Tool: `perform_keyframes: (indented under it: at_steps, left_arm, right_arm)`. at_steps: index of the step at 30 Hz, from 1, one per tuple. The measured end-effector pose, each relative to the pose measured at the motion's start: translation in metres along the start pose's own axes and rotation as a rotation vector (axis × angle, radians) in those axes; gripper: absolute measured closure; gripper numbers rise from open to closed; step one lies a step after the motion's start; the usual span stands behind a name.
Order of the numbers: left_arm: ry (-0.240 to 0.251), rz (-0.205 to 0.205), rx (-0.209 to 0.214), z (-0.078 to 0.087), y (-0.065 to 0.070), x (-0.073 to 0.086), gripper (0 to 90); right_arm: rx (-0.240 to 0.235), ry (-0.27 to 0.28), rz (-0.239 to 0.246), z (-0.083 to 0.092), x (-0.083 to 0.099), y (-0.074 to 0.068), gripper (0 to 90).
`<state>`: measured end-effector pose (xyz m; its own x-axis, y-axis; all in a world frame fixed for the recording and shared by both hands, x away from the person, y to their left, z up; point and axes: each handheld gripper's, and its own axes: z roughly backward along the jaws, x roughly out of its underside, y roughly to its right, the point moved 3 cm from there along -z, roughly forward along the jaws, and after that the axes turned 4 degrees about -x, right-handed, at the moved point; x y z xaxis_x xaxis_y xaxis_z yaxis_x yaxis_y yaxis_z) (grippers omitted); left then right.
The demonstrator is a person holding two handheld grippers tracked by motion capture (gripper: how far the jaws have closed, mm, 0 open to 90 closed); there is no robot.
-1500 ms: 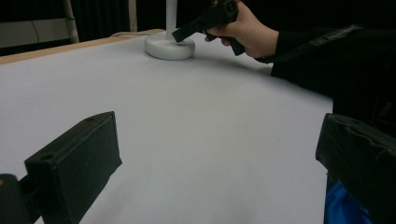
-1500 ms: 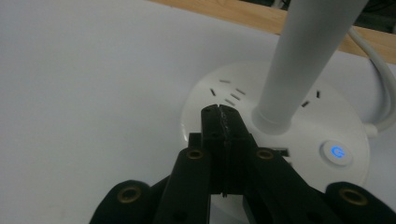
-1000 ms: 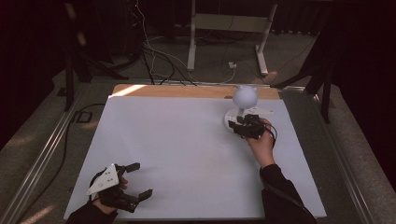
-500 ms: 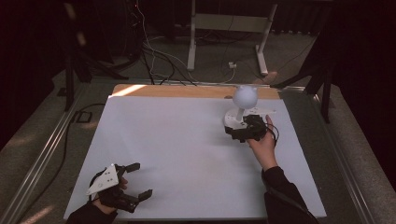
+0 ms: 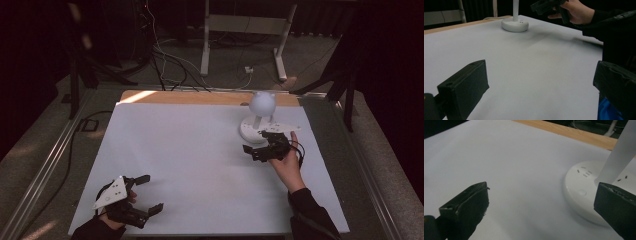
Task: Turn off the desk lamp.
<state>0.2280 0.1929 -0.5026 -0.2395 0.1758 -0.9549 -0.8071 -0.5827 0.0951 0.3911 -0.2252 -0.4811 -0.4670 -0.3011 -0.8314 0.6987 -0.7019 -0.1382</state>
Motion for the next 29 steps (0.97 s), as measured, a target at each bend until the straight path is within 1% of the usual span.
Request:
perform_keyframes:
  at_steps: [2, 5, 6, 8, 9, 11, 13, 15, 20, 23, 25, 26, 28, 29]
  left_arm:
    - [0.000, 0.000, 0.000, 0.000, 0.000, 0.000, 0.5]
    - [0.001, -0.002, 0.002, 0.000, 0.000, 0.000, 0.5]
    - [0.001, -0.002, 0.002, 0.000, 0.000, 0.000, 0.5]
    - [0.001, -0.002, 0.001, 0.000, 0.000, 0.000, 0.5]
    - [0.002, -0.002, 0.001, 0.000, 0.000, 0.000, 0.5]
    - [0.002, -0.002, 0.001, 0.000, 0.000, 0.000, 0.5]
    - [0.001, -0.003, 0.000, 0.001, 0.000, 0.000, 0.5]
    - [0.001, -0.003, 0.002, 0.001, 0.000, 0.000, 0.5]
    - [-0.001, -0.006, 0.003, 0.001, 0.001, -0.001, 0.5]
    - [0.001, -0.005, 0.002, 0.001, 0.000, -0.001, 0.5]
    - [0.002, -0.003, 0.003, 0.001, 0.000, -0.001, 0.5]
    - [0.001, -0.004, 0.002, 0.001, 0.000, -0.001, 0.5]
    - [0.002, -0.004, 0.004, 0.001, 0.001, -0.001, 0.5]
    - [0.001, -0.005, 0.003, 0.001, 0.001, -0.001, 0.5]
  right_arm:
    - [0.005, 0.006, -0.001, 0.004, 0.005, -0.003, 0.0]
    - [0.013, -0.006, 0.005, 0.010, 0.014, -0.006, 0.0]
    - [0.009, -0.009, 0.006, 0.012, 0.017, -0.006, 0.0]
    - [0.020, -0.018, 0.011, 0.017, 0.024, -0.008, 0.0]
    - [0.013, -0.017, 0.008, 0.019, 0.027, -0.009, 0.0]
    - [0.016, -0.016, 0.007, 0.024, 0.032, -0.011, 0.0]
    - [0.010, -0.002, 0.010, 0.031, 0.037, -0.013, 0.0]
    - [0.013, 0.011, 0.018, 0.037, 0.042, -0.017, 0.0]
    - [0.001, 0.022, 0.023, 0.050, 0.060, -0.025, 0.0]
    - [-0.007, 0.012, 0.016, 0.053, 0.074, -0.027, 0.0]
    - [-0.008, -0.013, 0.016, 0.054, 0.082, -0.028, 0.0]
    - [-0.011, -0.016, 0.014, 0.055, 0.085, -0.029, 0.0]
    - [-0.020, -0.024, 0.006, 0.056, 0.091, -0.030, 0.0]
    - [-0.020, -0.027, 0.011, 0.056, 0.092, -0.030, 0.0]
